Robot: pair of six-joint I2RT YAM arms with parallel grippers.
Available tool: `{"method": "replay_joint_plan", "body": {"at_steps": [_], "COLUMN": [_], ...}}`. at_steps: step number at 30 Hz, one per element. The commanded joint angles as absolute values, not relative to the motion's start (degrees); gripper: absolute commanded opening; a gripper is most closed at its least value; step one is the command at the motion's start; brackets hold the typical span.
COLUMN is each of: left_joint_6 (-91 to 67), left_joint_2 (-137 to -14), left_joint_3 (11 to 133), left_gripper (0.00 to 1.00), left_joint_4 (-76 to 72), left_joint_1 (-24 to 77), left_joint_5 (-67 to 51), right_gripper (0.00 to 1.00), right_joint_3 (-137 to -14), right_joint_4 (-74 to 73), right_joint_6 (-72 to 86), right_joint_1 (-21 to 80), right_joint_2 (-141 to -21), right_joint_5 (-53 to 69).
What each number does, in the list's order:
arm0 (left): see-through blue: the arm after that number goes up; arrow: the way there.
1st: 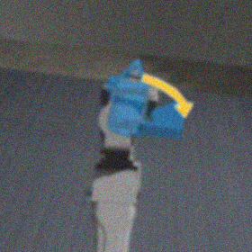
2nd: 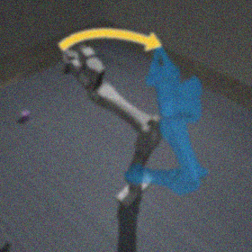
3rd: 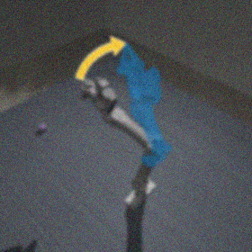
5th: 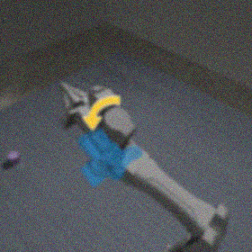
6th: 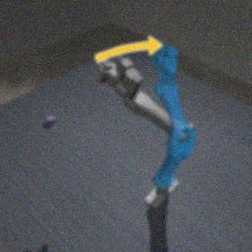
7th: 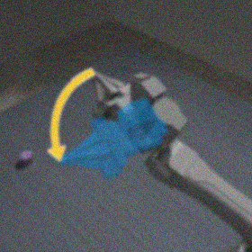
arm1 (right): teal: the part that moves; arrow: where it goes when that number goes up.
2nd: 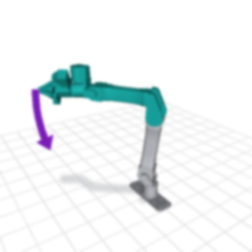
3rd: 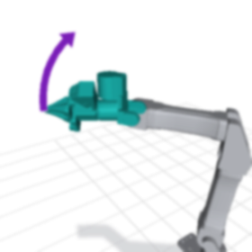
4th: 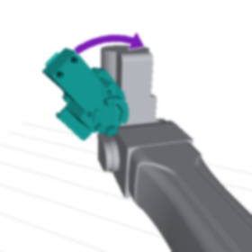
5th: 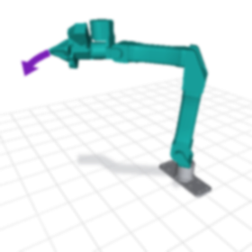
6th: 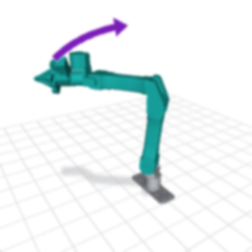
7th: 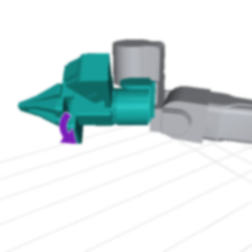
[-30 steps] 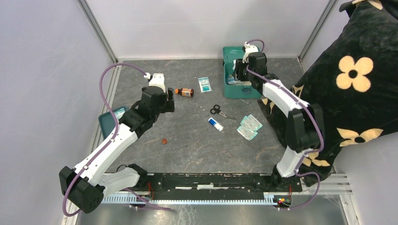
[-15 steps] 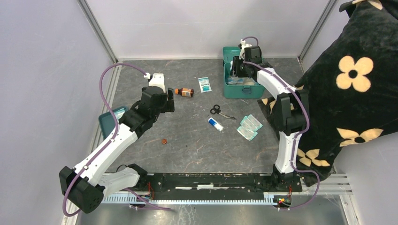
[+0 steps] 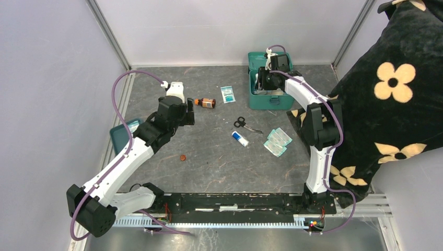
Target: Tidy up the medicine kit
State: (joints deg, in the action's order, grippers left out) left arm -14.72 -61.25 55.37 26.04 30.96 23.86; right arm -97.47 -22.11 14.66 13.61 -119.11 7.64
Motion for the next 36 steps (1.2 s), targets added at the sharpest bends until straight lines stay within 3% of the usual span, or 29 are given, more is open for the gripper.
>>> {"method": "replay_joint_plan", "body": {"at_steps": [1, 7, 15, 27, 32, 36], "left_joint_6": [-15.8, -15.8, -16.0, -20.5, -22.3, -24.3], "left_joint_2": [-61.4, -62.3, -64.0, -70.6, -65.2, -58.3], "left_joint_3": [55.8, 56.0, 56.2, 59.4, 58.5, 55.6], "left_gripper": [0.79, 0.79, 0.80, 0.80, 0.80, 0.80], "left_joint_4": [24.6, 24.9, 25.3, 28.4, 29.4, 31.4], "left_joint_1": [30.9, 30.9, 31.0, 30.9, 30.8, 30.8], "left_joint_5": [24.2, 23.8, 23.6, 22.4, 27.9, 32.6], "right_gripper": [0.50, 0.63, 0.66, 0.66, 0.69, 0.72], "right_joint_3": [-97.8, -98.2, -94.4, -68.3, -73.6, -79.2], "right_joint_4": [-21.6, -22.7, -21.4, 0.3, -5.4, -5.4], "right_joint_6": [13.6, 11.6, 9.1, 1.0, -14.4, -19.7], "right_joint_1": [13.5, 13.5, 13.5, 17.9, 29.6, 33.3], "right_joint_2": [-116.4, -113.7, -106.5, -83.7, -90.4, -98.2], "right_joint_5": [4.7, 1.5, -2.0, 15.2, 17.0, 20.8]}}
